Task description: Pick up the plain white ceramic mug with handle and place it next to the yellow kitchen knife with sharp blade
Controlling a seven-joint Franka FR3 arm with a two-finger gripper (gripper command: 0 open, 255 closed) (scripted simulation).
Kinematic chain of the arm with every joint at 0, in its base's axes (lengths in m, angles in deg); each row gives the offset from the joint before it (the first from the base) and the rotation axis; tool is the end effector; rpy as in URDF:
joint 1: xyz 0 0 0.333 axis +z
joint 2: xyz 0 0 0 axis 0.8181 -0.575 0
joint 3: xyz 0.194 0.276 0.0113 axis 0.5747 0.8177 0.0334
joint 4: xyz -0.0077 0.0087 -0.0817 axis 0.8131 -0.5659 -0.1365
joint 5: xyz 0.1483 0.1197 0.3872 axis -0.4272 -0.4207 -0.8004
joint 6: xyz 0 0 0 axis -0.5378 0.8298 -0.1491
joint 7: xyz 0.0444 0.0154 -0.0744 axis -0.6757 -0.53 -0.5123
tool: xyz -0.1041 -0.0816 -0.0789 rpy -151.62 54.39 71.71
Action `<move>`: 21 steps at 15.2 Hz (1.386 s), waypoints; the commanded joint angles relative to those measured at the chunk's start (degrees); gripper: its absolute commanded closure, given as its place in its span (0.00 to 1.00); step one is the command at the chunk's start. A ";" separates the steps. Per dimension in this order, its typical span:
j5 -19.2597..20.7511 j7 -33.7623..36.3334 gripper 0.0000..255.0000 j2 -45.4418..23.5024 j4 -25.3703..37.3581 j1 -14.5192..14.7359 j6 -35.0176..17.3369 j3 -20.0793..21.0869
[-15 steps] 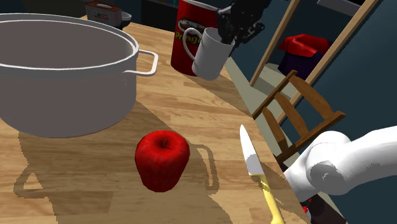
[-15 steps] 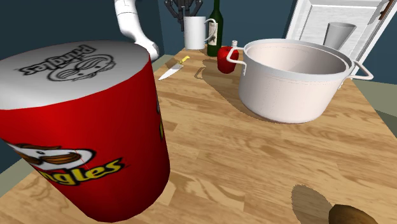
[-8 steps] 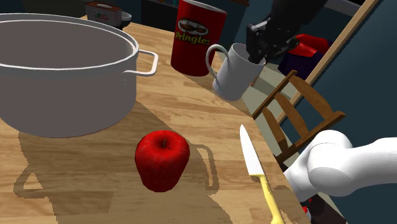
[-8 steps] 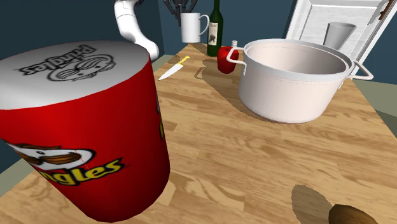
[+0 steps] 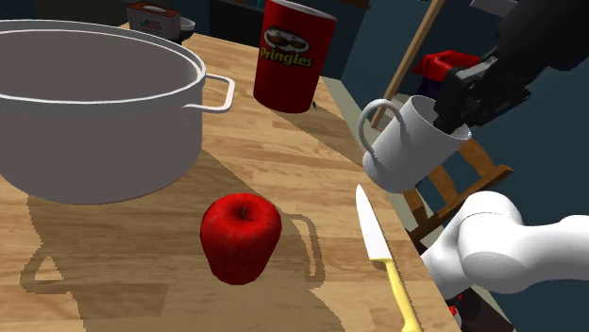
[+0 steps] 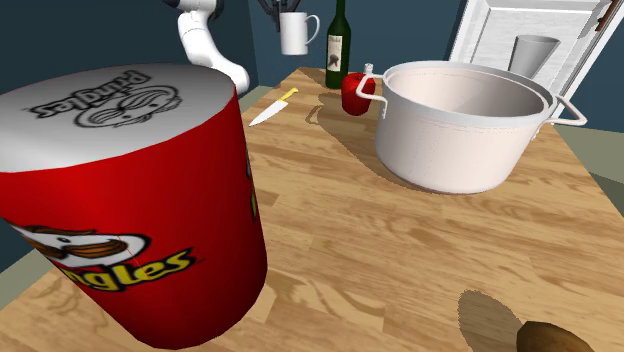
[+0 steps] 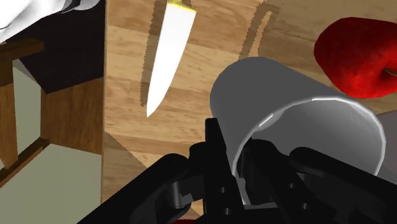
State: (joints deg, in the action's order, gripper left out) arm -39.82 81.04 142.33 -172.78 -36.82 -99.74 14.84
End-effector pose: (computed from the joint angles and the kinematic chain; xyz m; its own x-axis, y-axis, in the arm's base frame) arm 0.1401 0.2622 0.6698 0.9488 -0.2668 0.1689 -0.2664 -0.9635 -0.0256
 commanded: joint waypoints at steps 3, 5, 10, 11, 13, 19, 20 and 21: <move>-2.67 3.27 1.00 5.38 -1.01 2.17 4.10 1.55; -4.07 5.06 1.00 7.71 -0.79 3.16 6.43 2.36; -7.98 9.98 1.00 12.67 0.95 5.27 12.33 4.60; -8.84 11.04 1.00 13.51 1.49 5.62 13.51 5.08; -10.66 12.96 1.00 15.52 1.56 6.36 15.14 6.11; -12.14 12.78 1.00 19.18 -4.54 7.49 12.63 7.32; -12.41 12.76 1.00 19.77 -5.52 7.69 12.22 7.55; -12.68 12.74 1.00 20.36 -6.49 7.88 11.83 7.79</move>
State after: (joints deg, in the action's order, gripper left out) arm -52.28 93.80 162.00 -178.29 -29.21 -87.64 22.50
